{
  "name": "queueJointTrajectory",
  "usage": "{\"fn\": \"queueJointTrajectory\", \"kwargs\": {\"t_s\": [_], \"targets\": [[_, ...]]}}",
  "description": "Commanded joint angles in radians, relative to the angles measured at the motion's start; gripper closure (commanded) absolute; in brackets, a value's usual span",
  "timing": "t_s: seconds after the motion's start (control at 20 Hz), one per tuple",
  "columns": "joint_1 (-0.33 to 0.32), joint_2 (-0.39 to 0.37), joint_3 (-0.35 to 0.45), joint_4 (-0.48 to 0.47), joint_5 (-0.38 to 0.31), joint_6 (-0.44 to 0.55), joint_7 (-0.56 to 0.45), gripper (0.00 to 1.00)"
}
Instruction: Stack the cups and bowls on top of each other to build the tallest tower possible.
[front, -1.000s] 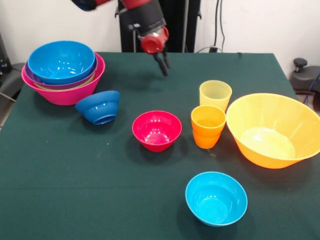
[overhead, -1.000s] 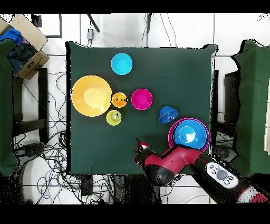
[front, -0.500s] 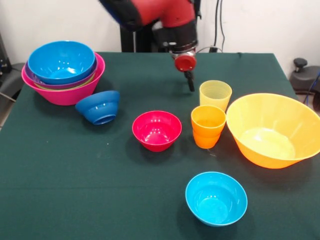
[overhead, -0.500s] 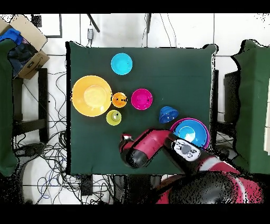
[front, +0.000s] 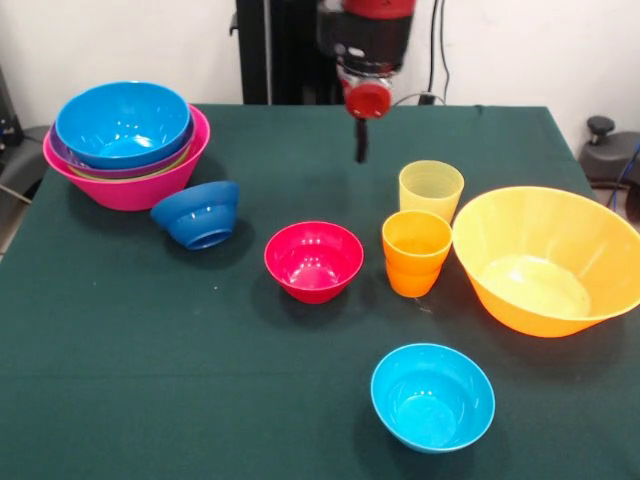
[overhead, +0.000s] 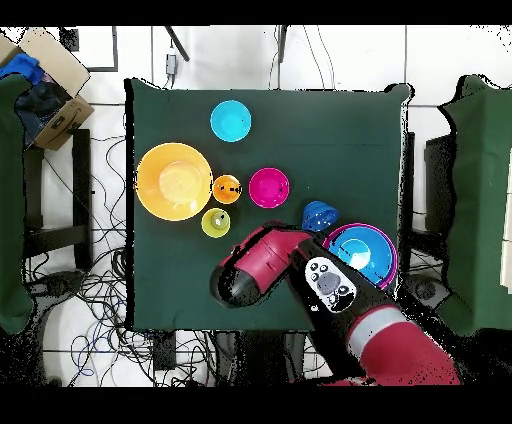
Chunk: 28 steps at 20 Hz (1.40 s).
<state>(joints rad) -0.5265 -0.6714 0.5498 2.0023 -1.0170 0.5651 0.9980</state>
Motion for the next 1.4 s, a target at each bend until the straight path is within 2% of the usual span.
{"fn": "queueJointTrajectory", "kwargs": {"t_s": [0.05,0.35,0.55,0.75,0.95,1.15,1.4], "targets": [[0.005,-0.153,-0.028,-0.071,-0.044,0.2,-0.218,0.0],[0.038,-0.128,-0.021,-0.081,-0.154,0.16,-0.135,0.0],[0.03,-0.124,-0.001,-0.091,-0.172,0.124,-0.136,0.0],[0.024,-0.081,0.0,-0.12,-0.258,0.055,-0.126,0.0],[-0.026,-0.064,0.032,-0.141,-0.248,0.053,-0.209,0.0],[-0.122,-0.034,0.093,-0.175,-0.204,0.062,-0.37,0.0],[-0.186,0.014,0.145,-0.22,-0.187,0.093,-0.473,0.0]]}}
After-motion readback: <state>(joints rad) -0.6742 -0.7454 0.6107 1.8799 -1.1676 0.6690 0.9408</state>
